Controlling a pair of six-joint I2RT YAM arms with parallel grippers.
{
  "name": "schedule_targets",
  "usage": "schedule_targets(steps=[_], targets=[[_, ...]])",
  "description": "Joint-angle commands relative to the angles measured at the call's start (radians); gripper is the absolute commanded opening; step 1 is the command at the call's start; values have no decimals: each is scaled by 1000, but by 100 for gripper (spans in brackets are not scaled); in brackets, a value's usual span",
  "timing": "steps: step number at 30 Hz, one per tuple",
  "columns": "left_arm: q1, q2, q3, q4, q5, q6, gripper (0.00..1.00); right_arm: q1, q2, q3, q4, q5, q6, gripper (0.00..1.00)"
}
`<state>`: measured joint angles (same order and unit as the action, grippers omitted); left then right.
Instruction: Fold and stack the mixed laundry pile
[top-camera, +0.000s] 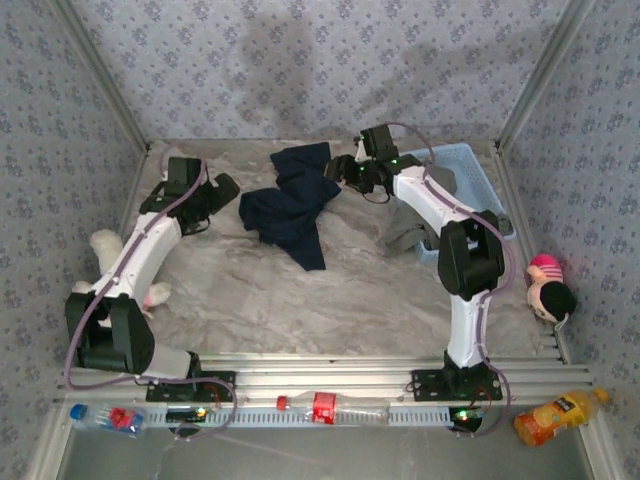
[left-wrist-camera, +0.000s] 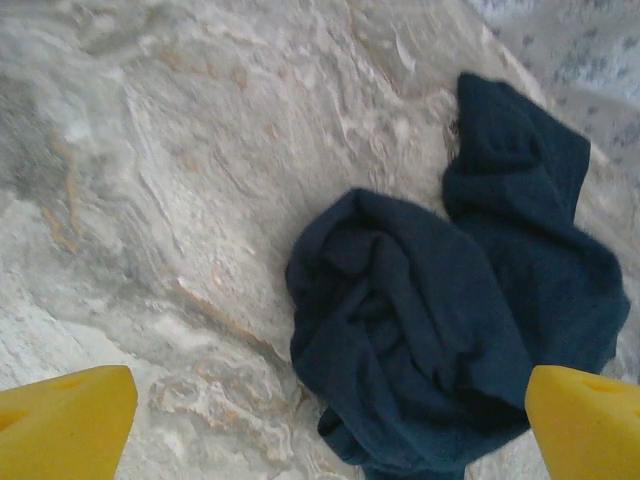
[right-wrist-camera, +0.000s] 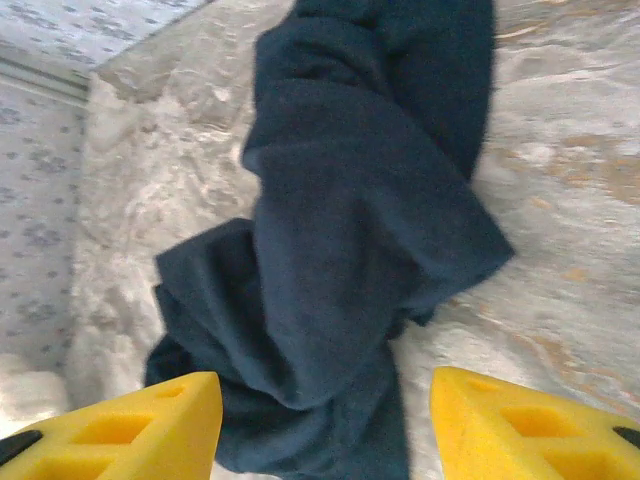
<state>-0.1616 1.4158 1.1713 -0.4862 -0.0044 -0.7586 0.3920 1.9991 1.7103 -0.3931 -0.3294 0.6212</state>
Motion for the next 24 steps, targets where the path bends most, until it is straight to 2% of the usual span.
schedule_targets(steps=[1, 7, 11, 18, 22, 24], targets=[[-71, 22, -20, 41, 42, 44, 100, 1, -90, -48, -84, 102, -105, 59], [-177, 135, 6, 55, 30, 76, 100, -7, -97, -223, -118, 202, -149, 57], [-225, 204, 25, 62, 21, 81, 100, -42, -84, -268, -130, 287, -187, 57], [-273, 335, 67, 96, 55, 26, 97, -172, -75, -299, -153, 389, -215, 58], [-289, 398, 124, 121, 67, 5, 89, -237, -76, -304, -164, 424, -243, 59], [-290, 426, 151, 122, 59, 7, 79, -261, -74, -297, -178, 428, -251, 60]])
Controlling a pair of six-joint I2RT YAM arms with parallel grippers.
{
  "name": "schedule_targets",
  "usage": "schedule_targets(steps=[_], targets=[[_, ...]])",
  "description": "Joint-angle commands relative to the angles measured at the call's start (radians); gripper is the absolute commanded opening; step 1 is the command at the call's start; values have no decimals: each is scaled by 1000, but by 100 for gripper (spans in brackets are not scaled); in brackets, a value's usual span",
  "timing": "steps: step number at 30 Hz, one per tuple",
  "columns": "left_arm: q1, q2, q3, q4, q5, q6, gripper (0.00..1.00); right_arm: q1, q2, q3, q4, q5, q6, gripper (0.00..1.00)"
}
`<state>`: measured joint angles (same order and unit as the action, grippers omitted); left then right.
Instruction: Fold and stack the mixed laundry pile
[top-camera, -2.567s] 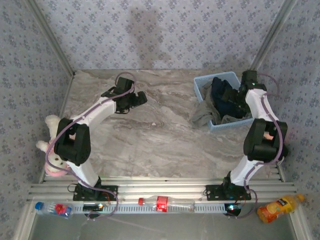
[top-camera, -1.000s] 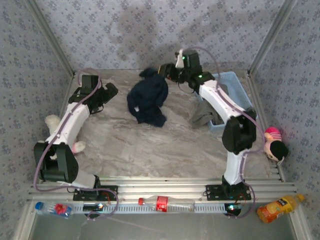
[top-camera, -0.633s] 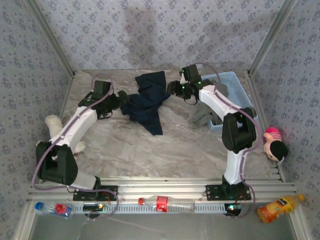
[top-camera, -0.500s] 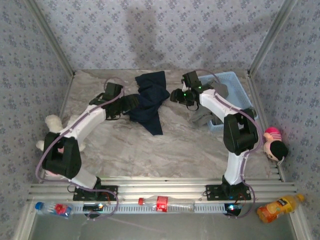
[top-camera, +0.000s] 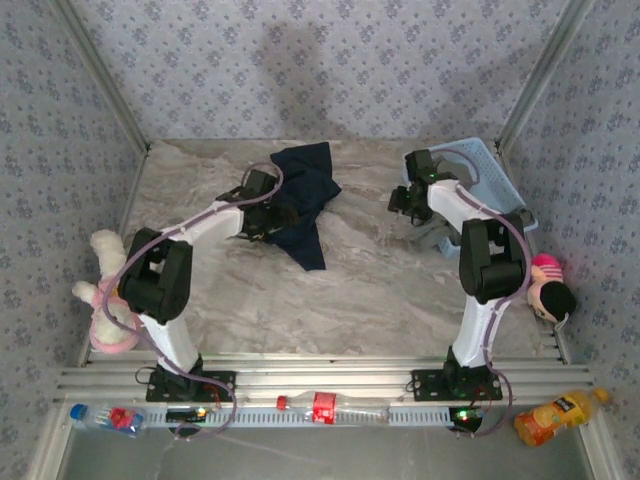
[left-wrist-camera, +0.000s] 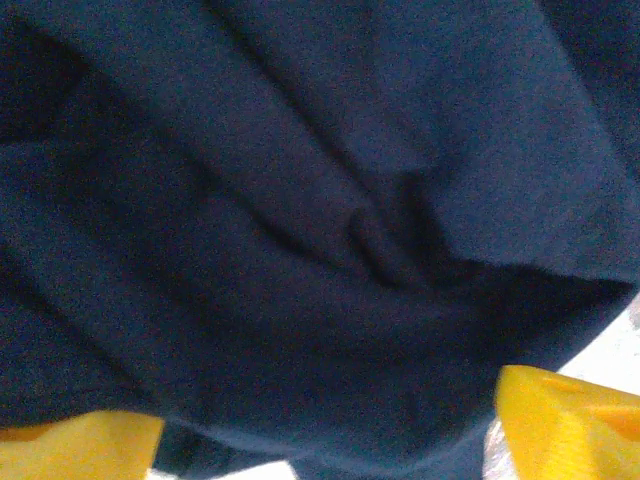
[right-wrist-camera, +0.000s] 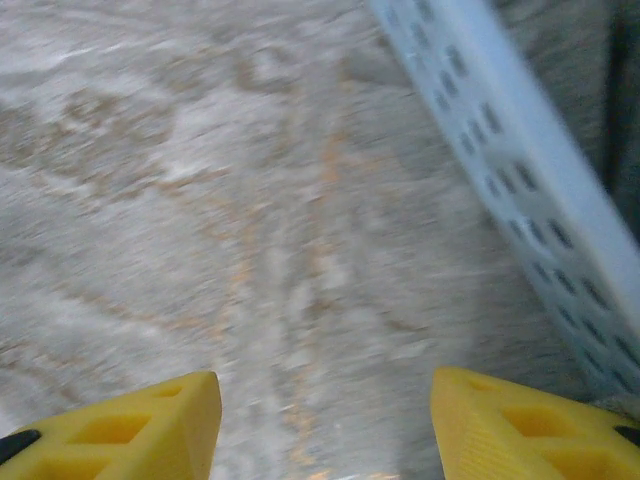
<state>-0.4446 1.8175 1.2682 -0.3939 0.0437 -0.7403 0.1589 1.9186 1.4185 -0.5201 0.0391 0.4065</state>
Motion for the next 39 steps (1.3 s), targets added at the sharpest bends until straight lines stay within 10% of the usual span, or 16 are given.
schedule_targets(steps=[1, 5, 8, 19, 35, 39], targets=[[-8, 38, 63, 25, 2, -12, 70, -37, 5, -1, -56, 69, -41, 61], [-6, 74, 111, -17, -3, 11, 34, -43, -27, 0, -40, 73, -46, 69], [-6, 69, 142, -57, 5, 39, 0, -29, -71, -7, -22, 104, -8, 100], [7, -141, 98, -237, 137, 129, 0, 93, -168, -41, 135, -150, 45, 91], [86, -273, -149, -155, 102, 27, 0, 323, 233, 152, 429, -459, 381, 75], [96, -267, -148, -141, 98, 12, 0, 313, 256, 128, 506, -512, 454, 27]])
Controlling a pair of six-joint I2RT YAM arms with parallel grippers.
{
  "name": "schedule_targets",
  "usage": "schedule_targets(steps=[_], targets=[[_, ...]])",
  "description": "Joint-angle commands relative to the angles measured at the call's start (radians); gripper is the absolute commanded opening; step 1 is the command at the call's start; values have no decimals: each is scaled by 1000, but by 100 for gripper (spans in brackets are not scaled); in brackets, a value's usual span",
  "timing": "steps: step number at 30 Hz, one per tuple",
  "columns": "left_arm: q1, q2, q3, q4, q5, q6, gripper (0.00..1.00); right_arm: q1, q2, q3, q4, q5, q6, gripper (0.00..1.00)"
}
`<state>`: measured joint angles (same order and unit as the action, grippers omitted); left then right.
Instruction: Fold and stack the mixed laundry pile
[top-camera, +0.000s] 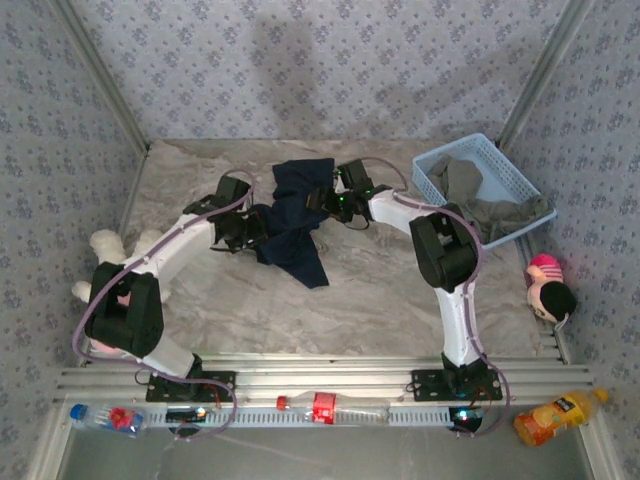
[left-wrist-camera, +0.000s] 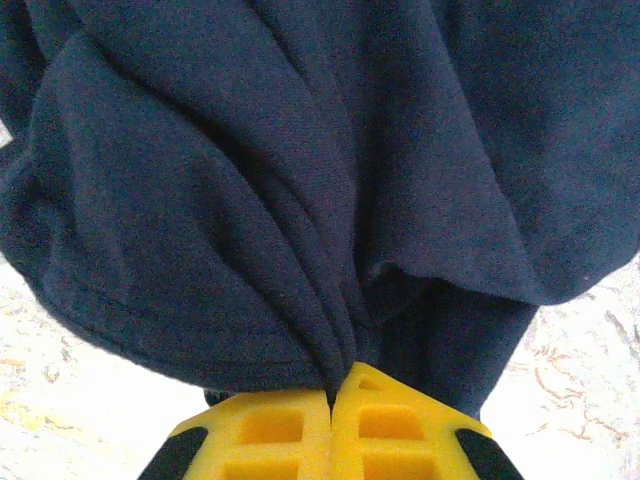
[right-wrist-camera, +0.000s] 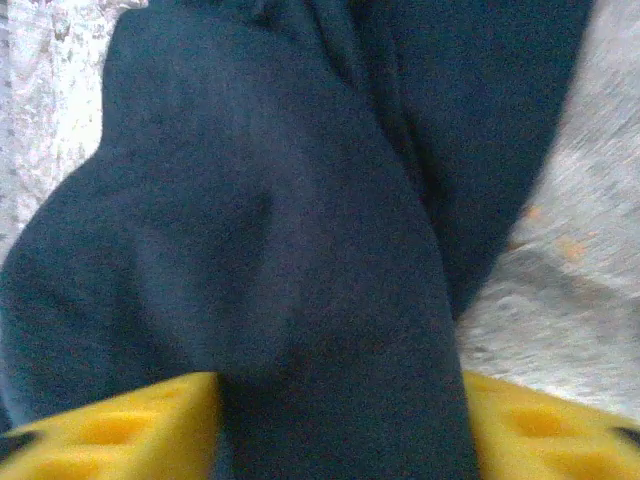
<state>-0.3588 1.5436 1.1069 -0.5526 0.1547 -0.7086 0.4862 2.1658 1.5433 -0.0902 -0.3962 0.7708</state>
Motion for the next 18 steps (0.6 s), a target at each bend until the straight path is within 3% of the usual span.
schedule_targets(steps=[1, 2, 6, 11, 14, 18], targets=[[18, 6, 18, 21, -13, -19, 0, -26, -3, -2, 86, -74, 96, 13], [29, 4, 27, 22, -10, -20, 0, -41, -24, -5, 87, -63, 97, 0], [98, 3, 136, 24, 23, 0, 0, -116, -131, 26, 25, -36, 50, 0], [182, 10, 437, 6, 137, 43, 0, -198, -300, 170, -159, -24, -62, 0], [182, 6, 607, -6, 205, 61, 0, -213, -396, 255, -253, -15, -120, 0], [164, -29, 702, 12, 281, 32, 0, -198, -523, 299, -277, 1, -177, 0]])
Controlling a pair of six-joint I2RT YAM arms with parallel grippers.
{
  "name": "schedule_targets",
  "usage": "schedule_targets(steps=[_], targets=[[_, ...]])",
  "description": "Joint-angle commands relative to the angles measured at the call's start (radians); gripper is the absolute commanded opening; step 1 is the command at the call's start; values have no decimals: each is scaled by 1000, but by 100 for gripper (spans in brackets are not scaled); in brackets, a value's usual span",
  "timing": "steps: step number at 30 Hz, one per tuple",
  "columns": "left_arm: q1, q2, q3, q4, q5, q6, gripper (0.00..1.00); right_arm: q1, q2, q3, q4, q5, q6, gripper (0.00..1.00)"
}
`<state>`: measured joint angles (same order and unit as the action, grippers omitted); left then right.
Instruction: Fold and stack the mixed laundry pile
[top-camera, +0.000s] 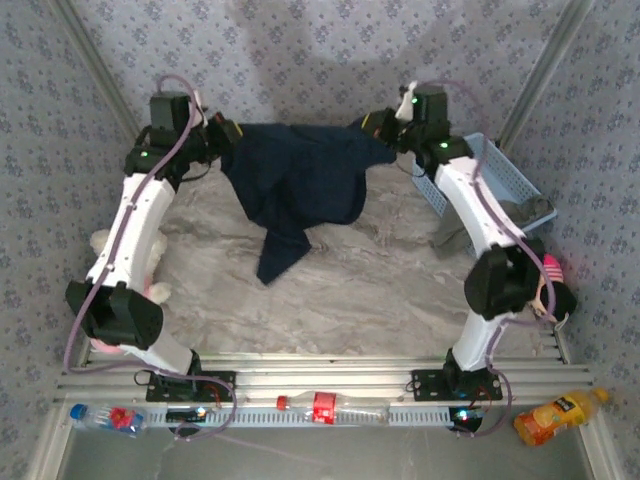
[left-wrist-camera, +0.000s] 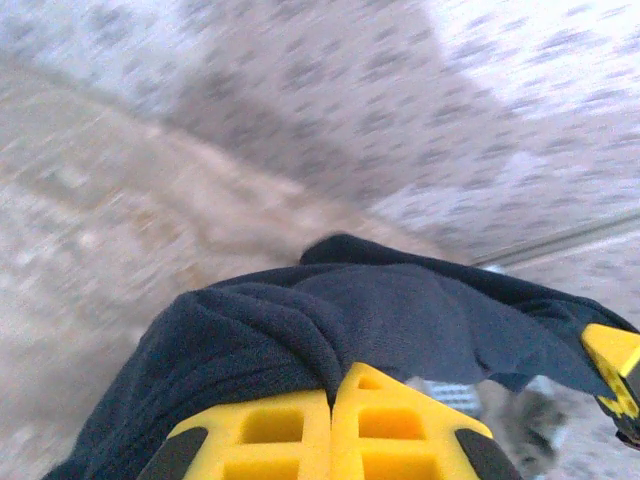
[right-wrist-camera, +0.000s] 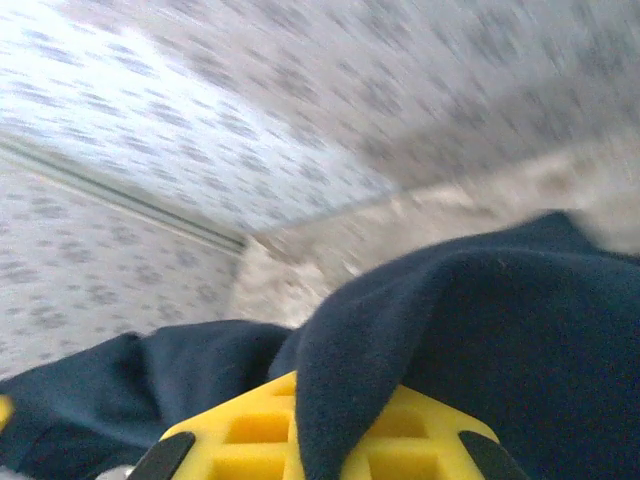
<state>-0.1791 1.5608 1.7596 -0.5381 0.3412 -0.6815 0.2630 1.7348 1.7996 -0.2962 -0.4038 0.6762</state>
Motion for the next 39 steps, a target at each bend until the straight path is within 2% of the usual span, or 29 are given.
schedule_targets(steps=[1, 6, 11, 15, 19, 24, 28, 30, 31, 32, 33, 34, 35, 36, 37, 39], targets=[[-25, -66, 54, 11, 104, 1, 0, 31, -126, 45, -74, 8, -91, 0], [-53, -174, 54, 62, 88, 11, 0, 54, -264, 49, -106, -7, -102, 0], [-60, -296, 65, 108, 14, 52, 0, 57, -370, 101, -196, -8, -141, 0], [-72, -311, 131, 101, 1, 52, 0, 57, -403, 142, -224, 25, -145, 0], [-77, -292, 113, 109, -71, 18, 0, 57, -384, 84, -173, 106, -104, 0], [-58, -175, 67, 126, -183, 13, 0, 18, -235, -9, 3, 192, -21, 0], [-3, 40, 79, 130, -239, 8, 0, 13, 43, 56, 119, 190, -21, 0], [24, 160, 88, 149, -292, 22, 0, 13, 215, 155, 108, 196, -10, 16], [38, 231, 114, 136, -314, 24, 1, 4, 308, 238, 75, 156, 12, 31], [54, 311, 172, 97, -314, 32, 25, -5, 414, 333, 24, 113, 35, 47], [67, 388, 262, 18, -307, 25, 59, -14, 486, 424, -34, 90, 58, 55], [79, 480, 381, -101, -294, 23, 77, -21, 544, 487, -70, 67, 71, 61], [83, 565, 492, -227, -298, 34, 92, -24, 566, 509, -79, 66, 76, 63], [82, 622, 580, -311, -302, 50, 97, -24, 565, 500, -80, 74, 68, 66], [80, 663, 634, -365, -295, 70, 98, -23, 551, 472, -74, 92, 43, 69], [75, 667, 623, -373, -275, 91, 98, -26, 513, 402, -95, 101, 10, 71]])
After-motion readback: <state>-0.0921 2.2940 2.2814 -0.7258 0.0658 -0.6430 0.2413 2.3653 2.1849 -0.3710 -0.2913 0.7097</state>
